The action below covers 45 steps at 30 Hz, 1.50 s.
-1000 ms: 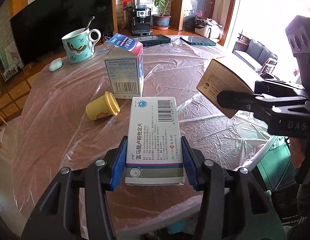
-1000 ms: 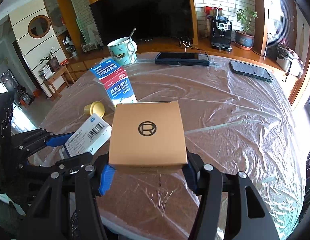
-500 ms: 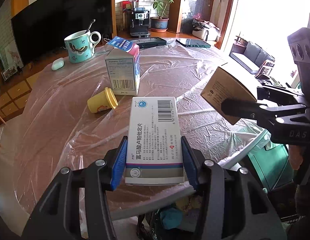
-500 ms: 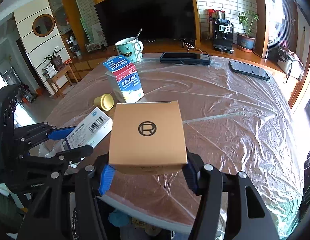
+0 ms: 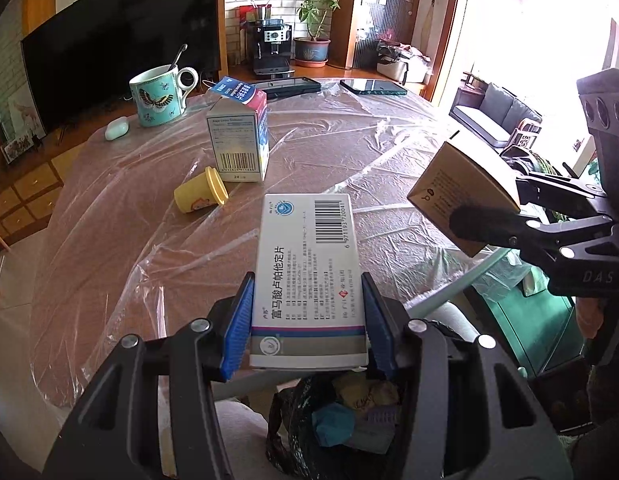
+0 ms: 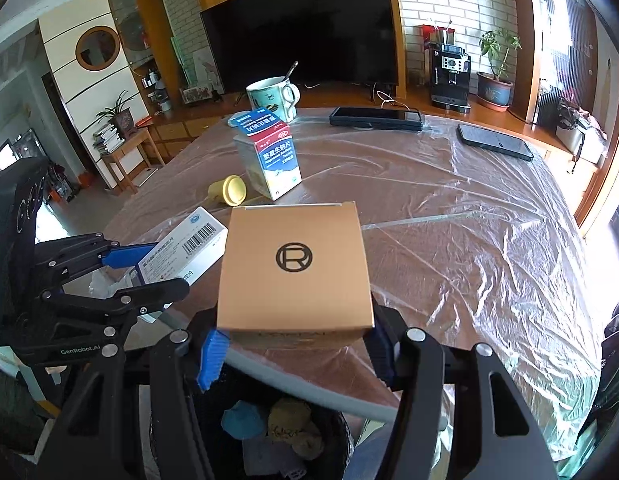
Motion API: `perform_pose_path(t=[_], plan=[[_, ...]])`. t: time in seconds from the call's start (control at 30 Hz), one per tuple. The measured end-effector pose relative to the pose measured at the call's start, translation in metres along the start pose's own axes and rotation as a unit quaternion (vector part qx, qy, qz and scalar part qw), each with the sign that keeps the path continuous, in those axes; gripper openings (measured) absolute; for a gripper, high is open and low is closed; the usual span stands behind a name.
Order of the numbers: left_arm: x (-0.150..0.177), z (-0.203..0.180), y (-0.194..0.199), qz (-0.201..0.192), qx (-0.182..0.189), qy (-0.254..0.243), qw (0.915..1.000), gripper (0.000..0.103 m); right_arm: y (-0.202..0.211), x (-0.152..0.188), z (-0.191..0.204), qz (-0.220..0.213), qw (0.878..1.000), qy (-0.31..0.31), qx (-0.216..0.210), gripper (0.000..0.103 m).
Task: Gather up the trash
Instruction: 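Carry the medicine box with the left tool while the right tool carries the cardboard box to the bin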
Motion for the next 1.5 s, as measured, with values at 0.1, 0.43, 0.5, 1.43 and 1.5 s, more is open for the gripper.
perform_pose_path(t=[0.1, 0.43, 0.5, 1.43, 1.5], plan=[[0.003, -0.003, 0.004, -0.001, 0.000, -0.002, 1.0000, 0.052, 0.005, 0.005, 0.001, 0.001, 1.000, 0.004, -0.001, 0.058], [0.014, -0.011, 0.014, 0.002, 0.008, -0.008, 0.9999, 0.052, 0.013, 0.022, 0.009, 0.010, 1.000, 0.011, -0.013, 0.058], [0.016, -0.012, 0.016, 0.002, 0.010, -0.010, 0.9999, 0.052, 0.015, 0.025, 0.009, 0.012, 1.000, 0.010, -0.017, 0.058], [0.053, -0.047, 0.026, 0.031, 0.041, -0.039, 0.9979, 0.052, 0.025, 0.085, 0.003, 0.061, 0.998, 0.012, -0.022, 0.058], [0.056, -0.049, 0.026, 0.035, 0.042, -0.040, 0.9977, 0.052, 0.025, 0.089, 0.002, 0.065, 0.998, 0.012, -0.020, 0.058]])
Point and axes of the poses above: each gripper's, at about its wrist camera, not at the fingertips, and y roughly against the way its jaws point, z to its left, x to its underside, the point moved 2 cm from there along -y, roughly the way its jaws point, and after that the axes turned 11 degrees about -y, right-handed, at the moved point
